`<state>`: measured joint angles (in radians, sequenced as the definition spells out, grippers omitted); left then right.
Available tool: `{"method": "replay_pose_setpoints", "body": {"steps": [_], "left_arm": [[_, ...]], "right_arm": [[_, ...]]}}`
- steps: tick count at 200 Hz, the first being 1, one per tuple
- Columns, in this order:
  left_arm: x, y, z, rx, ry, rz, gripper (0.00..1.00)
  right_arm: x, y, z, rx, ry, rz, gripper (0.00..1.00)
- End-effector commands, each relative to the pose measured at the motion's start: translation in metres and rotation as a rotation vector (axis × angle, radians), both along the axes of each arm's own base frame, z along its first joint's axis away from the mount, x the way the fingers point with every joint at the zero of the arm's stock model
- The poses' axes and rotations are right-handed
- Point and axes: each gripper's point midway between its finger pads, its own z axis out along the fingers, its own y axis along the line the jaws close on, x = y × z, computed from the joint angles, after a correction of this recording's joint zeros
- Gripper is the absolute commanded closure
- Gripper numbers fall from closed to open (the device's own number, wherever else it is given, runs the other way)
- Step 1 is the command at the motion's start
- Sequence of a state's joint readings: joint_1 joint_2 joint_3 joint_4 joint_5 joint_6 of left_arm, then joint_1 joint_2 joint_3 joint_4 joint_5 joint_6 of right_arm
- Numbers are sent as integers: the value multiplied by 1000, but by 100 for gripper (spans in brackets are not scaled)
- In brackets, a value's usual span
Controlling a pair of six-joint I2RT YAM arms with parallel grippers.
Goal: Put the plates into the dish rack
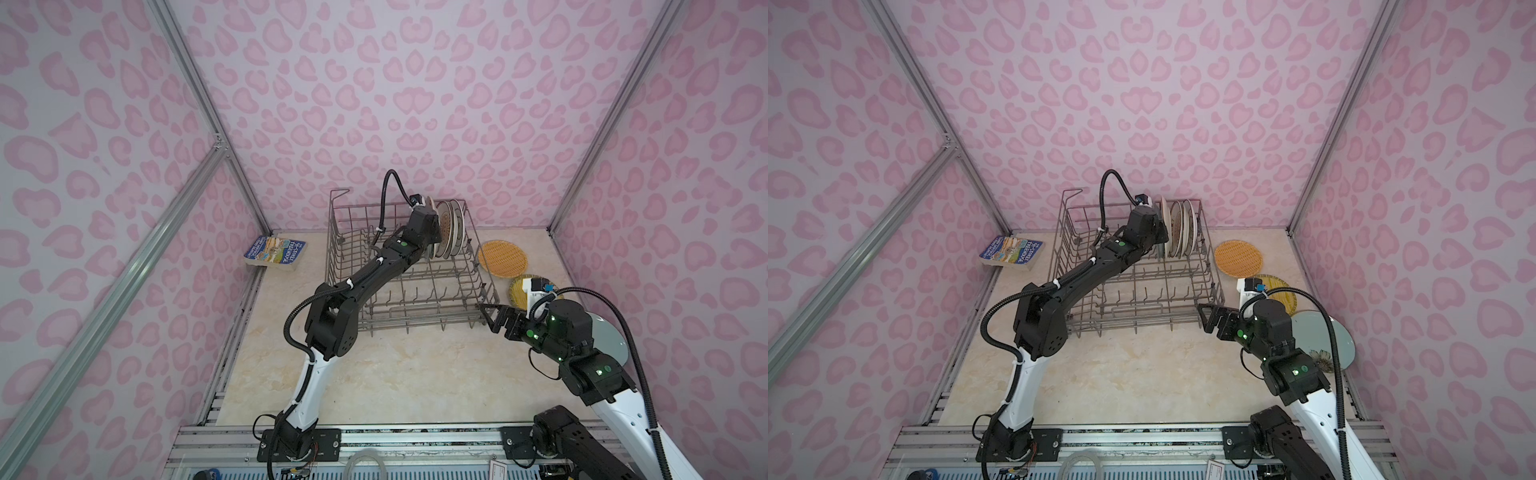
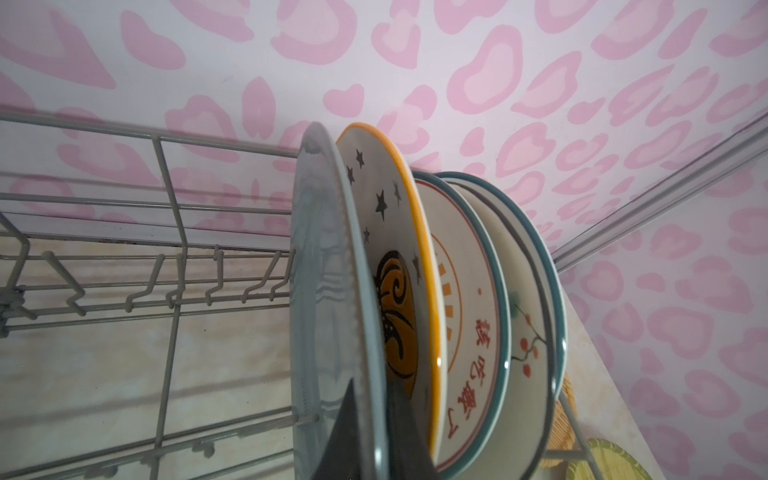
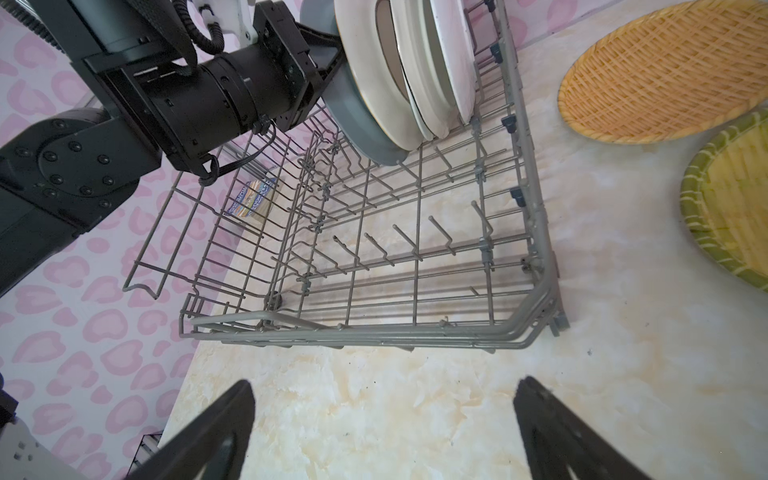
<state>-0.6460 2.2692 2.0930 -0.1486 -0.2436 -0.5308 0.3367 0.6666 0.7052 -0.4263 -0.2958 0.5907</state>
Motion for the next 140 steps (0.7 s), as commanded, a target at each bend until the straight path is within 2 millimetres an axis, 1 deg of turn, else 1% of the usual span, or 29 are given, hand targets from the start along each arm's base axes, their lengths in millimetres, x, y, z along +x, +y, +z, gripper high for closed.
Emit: {"method": "replay_pose_setpoints", "body": {"steps": [1, 20, 43, 57, 86, 99, 112, 114, 127, 138, 140], "left_arm": [[11, -3, 20, -36, -75, 11, 85], [12, -6, 18, -39, -73, 6, 81], [12, -8, 22, -51, -72, -5, 70], [9, -8, 25, -59, -68, -12, 67], [5, -4, 31, -56, -65, -11, 65], [1, -1, 37, -63, -61, -17, 65], [-4, 3, 47, -73, -61, -24, 65], [-4, 4, 47, -72, -58, -22, 65], [-9, 12, 59, -82, -65, -8, 65], [-14, 21, 62, -92, -59, 7, 65], [-14, 23, 63, -94, -60, 10, 61]], "right_arm": [[-1, -1, 2, -7, 0, 1, 3], [-2, -2, 3, -13, 1, -2, 3], [-4, -4, 5, -18, 1, -11, 3], [-6, -6, 5, -22, 5, -18, 3], [-10, -10, 8, -10, 0, -35, 3], [-11, -11, 11, -6, -3, -39, 3], [-12, -12, 16, -6, -7, -48, 3], [-12, -13, 16, -7, -7, -49, 3], [-13, -14, 19, -7, -13, -56, 3], [-13, -15, 22, -9, -17, -59, 3], [-13, -15, 22, -9, -18, -61, 3]]}}
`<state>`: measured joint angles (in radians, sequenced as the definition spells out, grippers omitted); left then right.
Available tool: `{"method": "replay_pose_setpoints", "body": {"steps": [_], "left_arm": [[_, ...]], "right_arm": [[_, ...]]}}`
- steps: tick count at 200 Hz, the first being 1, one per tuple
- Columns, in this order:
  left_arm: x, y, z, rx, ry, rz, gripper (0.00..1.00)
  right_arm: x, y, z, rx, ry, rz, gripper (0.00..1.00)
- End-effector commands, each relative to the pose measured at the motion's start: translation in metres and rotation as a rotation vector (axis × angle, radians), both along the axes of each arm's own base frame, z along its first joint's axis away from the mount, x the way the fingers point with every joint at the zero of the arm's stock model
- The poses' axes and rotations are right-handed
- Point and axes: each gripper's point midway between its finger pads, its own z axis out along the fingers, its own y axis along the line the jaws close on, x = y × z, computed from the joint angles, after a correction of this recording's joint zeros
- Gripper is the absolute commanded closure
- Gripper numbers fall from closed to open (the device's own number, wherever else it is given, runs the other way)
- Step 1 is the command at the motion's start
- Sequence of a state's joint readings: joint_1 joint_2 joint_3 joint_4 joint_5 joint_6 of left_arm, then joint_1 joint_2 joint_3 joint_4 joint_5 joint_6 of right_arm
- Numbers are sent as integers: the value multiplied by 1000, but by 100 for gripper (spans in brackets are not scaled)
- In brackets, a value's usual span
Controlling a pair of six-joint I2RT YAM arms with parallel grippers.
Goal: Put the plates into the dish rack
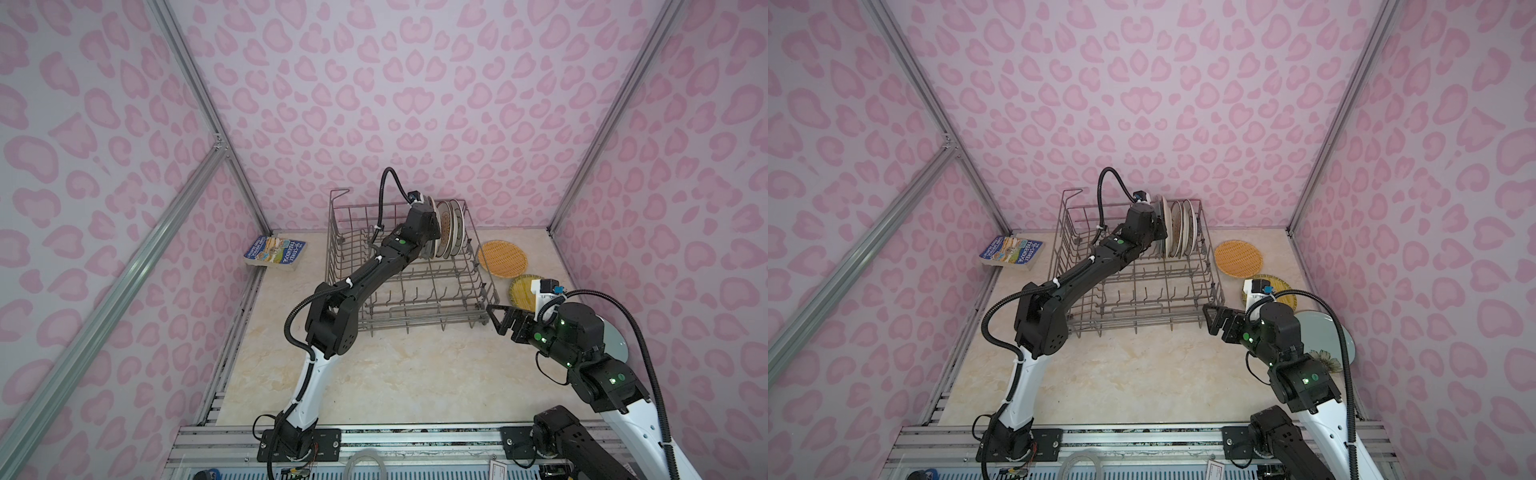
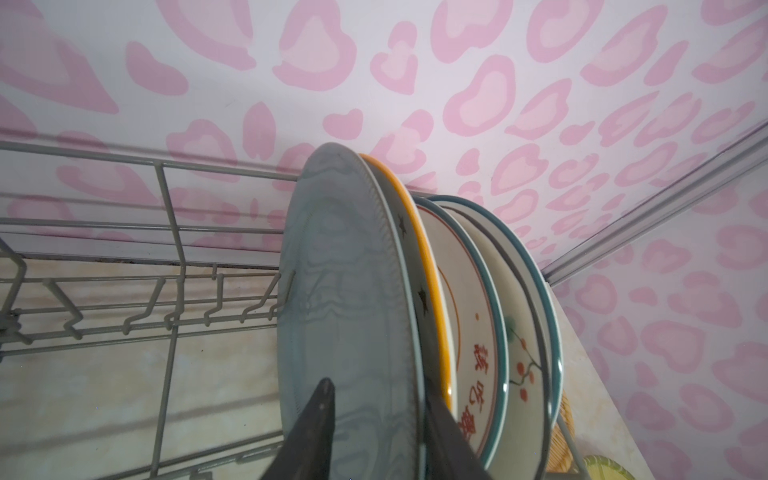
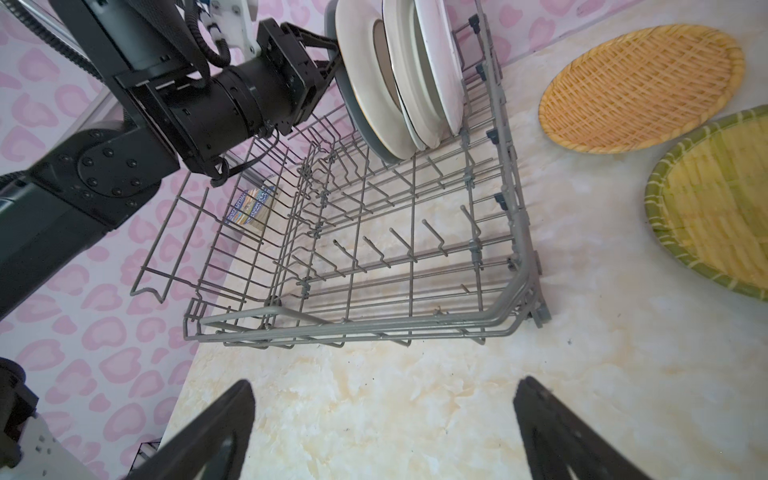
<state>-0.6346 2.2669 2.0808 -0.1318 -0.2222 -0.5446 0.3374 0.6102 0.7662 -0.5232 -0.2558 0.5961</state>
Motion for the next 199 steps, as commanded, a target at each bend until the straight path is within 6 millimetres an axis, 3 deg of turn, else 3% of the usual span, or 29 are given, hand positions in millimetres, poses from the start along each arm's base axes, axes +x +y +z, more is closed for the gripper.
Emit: {"method": "replay_pose_setpoints", "body": {"steps": [1, 49, 85, 133, 152, 176, 199], "left_arm": [[-18, 21, 64, -73, -62, 14, 61], [-32, 37, 89, -156, -68, -37, 58], [-37, 26, 111, -190, -90, -119, 57], [-32, 11, 113, -235, -72, -162, 53], [-26, 12, 104, -235, -45, -134, 53], [-20, 20, 88, -240, -1, -88, 31], [-19, 15, 79, -248, 13, -114, 19]], "right_arm": [[0, -4, 3, -4, 5, -24, 3], [1, -7, 5, -10, 10, -39, 3], [1, -6, 6, 6, 15, -40, 3], [-5, -8, 10, 8, 8, -44, 3], [-7, -9, 12, -1, 0, -43, 3], [-7, -10, 12, -7, -1, -40, 3], [-7, -9, 8, -13, 5, -38, 3]]}}
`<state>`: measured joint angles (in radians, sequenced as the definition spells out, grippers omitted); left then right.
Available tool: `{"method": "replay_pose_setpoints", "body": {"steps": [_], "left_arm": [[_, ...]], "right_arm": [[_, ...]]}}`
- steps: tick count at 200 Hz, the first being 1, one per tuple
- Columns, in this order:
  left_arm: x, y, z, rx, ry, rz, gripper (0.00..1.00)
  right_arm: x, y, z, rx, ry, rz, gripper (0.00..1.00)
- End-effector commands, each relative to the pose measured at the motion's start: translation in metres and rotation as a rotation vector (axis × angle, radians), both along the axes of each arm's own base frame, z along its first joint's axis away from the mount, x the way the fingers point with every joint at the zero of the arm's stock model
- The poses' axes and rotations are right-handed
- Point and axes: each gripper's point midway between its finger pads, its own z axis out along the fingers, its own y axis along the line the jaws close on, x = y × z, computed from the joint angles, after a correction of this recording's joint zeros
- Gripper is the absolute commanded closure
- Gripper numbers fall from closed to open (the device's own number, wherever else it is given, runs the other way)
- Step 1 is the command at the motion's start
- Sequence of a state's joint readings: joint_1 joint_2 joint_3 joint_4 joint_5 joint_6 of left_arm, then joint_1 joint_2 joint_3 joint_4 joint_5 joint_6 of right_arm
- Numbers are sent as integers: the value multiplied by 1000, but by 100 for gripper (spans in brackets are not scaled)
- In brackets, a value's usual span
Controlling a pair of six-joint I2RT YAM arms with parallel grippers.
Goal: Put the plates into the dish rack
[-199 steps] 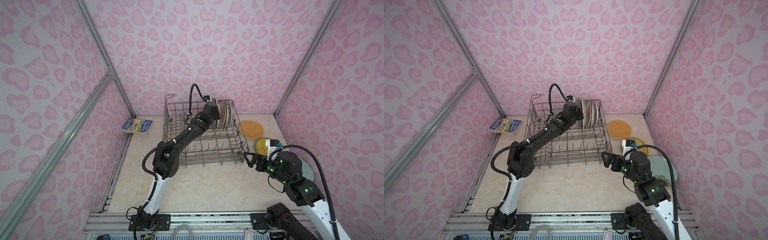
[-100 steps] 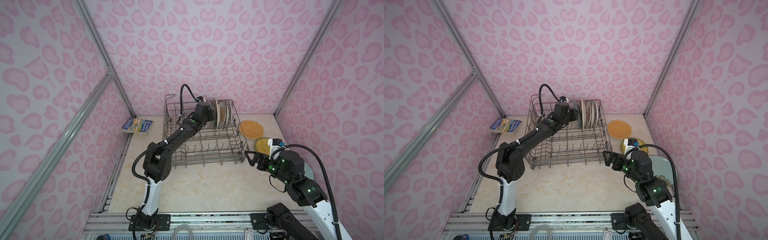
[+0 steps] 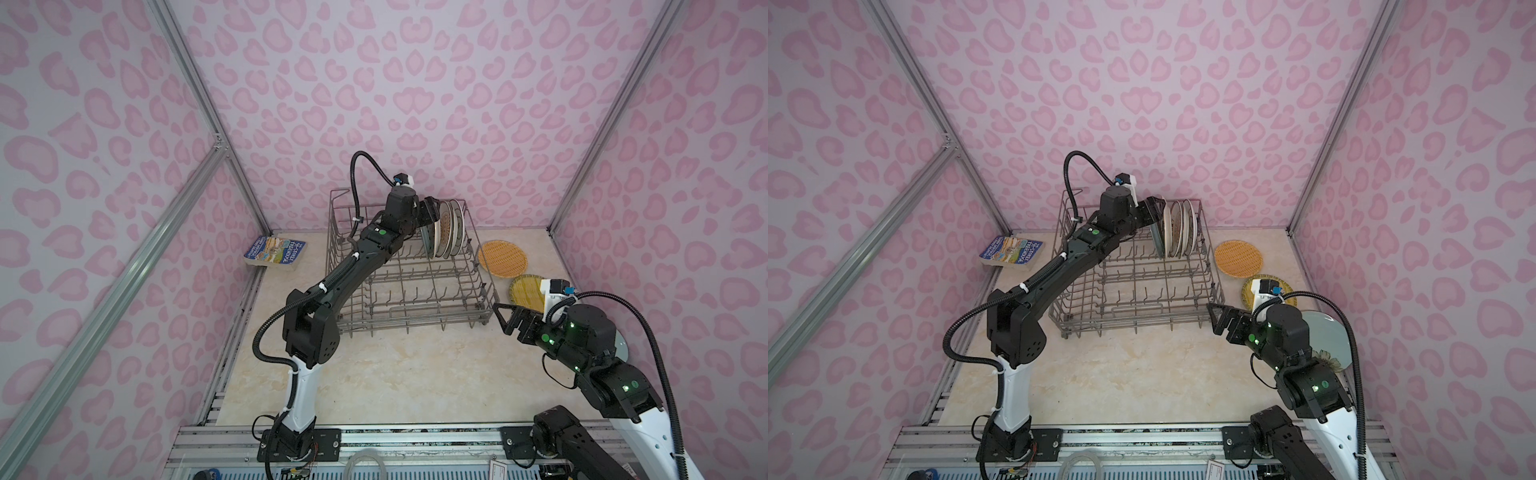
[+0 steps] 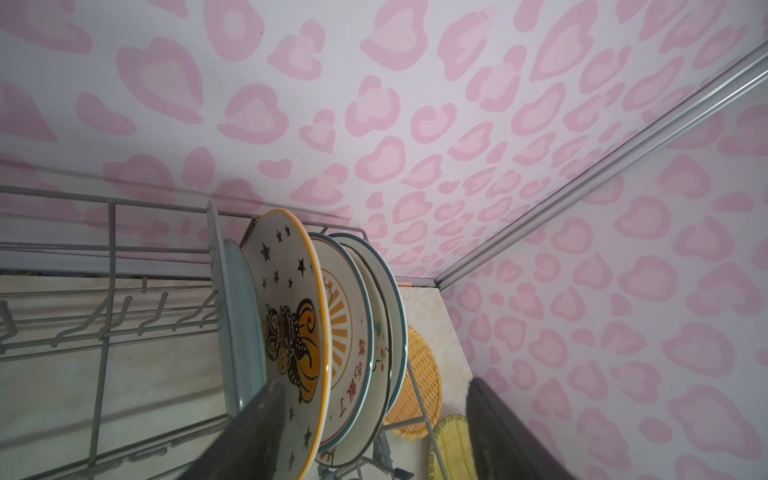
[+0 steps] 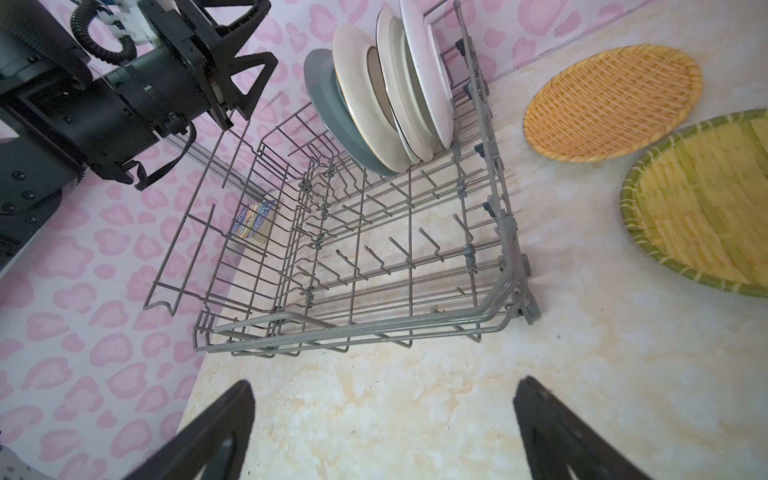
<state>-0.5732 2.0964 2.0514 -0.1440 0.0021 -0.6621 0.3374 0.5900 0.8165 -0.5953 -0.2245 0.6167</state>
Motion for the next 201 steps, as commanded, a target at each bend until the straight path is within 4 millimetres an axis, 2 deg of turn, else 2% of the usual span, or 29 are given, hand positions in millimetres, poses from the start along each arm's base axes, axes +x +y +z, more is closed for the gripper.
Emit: {"method": "replay_pose_setpoints", "body": {"steps": [1, 20, 81, 158, 201], "left_arm": [[3, -2, -11, -14, 26, -6, 19], [3, -6, -14, -26, 30, -25, 1], [12, -18, -34, -47, 61, -65, 2], [14, -31, -34, -86, 57, -117, 2], [17, -38, -35, -108, 60, -142, 2]], "right_arm": [[1, -1, -3, -15, -1, 0, 3], [2, 0, -5, -17, 2, 4, 3], [6, 2, -9, -23, 6, 8, 3], [11, 1, -15, -46, 18, -1, 3], [11, 0, -8, -35, 5, -7, 3]]}}
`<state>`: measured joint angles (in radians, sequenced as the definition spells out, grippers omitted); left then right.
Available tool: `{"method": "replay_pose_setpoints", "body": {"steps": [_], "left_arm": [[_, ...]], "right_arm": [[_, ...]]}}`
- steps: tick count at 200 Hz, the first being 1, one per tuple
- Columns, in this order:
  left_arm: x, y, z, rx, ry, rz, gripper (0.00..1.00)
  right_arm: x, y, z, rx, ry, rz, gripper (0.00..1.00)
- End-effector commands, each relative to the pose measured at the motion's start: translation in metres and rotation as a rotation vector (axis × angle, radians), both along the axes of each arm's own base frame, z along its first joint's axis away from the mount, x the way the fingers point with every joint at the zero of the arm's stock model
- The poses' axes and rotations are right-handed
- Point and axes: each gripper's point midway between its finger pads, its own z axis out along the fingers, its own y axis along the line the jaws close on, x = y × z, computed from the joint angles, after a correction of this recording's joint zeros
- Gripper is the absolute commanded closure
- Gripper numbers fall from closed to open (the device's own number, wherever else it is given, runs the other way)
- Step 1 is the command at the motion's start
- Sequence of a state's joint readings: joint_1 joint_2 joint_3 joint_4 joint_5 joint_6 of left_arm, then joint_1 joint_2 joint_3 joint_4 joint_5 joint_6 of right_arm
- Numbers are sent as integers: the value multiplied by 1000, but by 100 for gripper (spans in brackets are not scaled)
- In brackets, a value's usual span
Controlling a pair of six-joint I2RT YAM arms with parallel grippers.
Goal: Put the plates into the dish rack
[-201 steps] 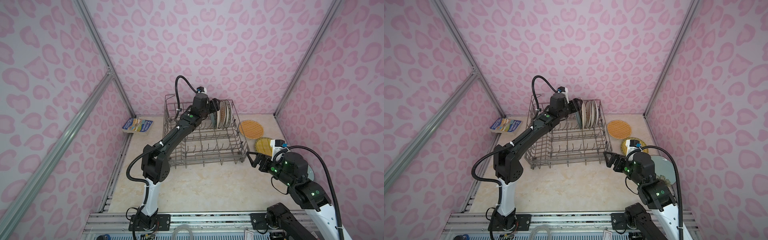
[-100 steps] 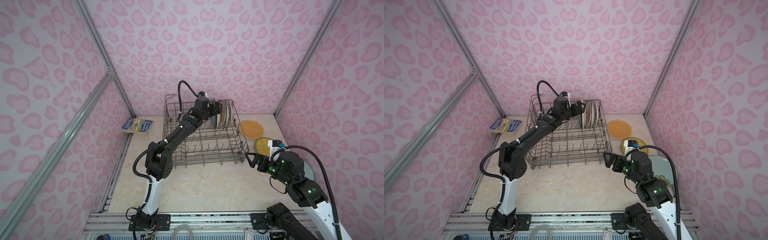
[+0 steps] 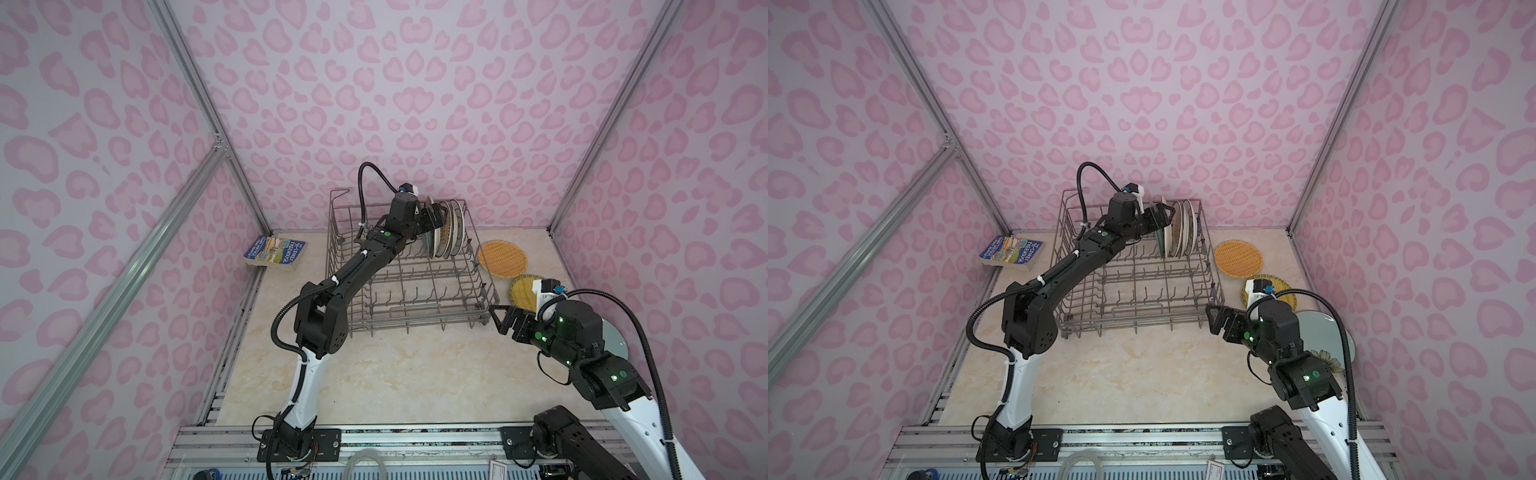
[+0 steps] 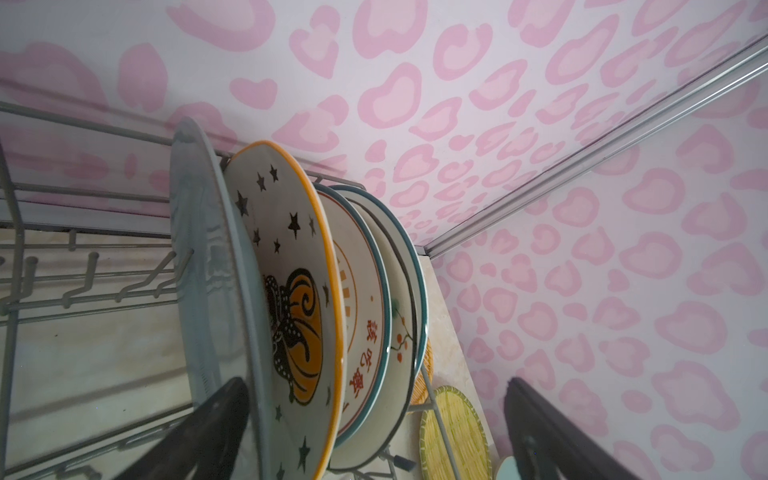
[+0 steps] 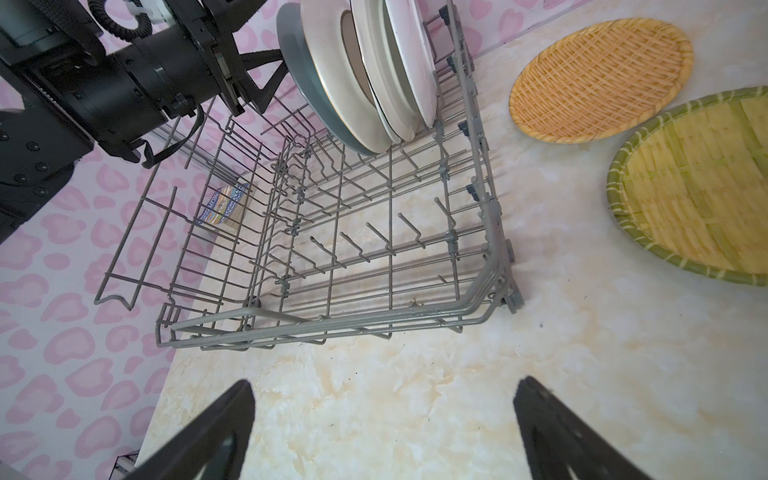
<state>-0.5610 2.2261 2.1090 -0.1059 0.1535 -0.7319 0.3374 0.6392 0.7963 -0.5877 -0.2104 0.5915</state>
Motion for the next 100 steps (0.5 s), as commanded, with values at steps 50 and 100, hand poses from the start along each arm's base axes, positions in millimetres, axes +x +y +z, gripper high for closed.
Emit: {"method": "replay_pose_setpoints", "body": {"steps": [50, 100], "left_arm": [[5, -15, 10, -58, -28, -38, 2], [3, -13, 22, -60, -49, -41, 2]], "right_arm": [[2, -2, 12, 9, -45, -15, 3], [6, -1, 17, 9, -48, -14, 3]]}}
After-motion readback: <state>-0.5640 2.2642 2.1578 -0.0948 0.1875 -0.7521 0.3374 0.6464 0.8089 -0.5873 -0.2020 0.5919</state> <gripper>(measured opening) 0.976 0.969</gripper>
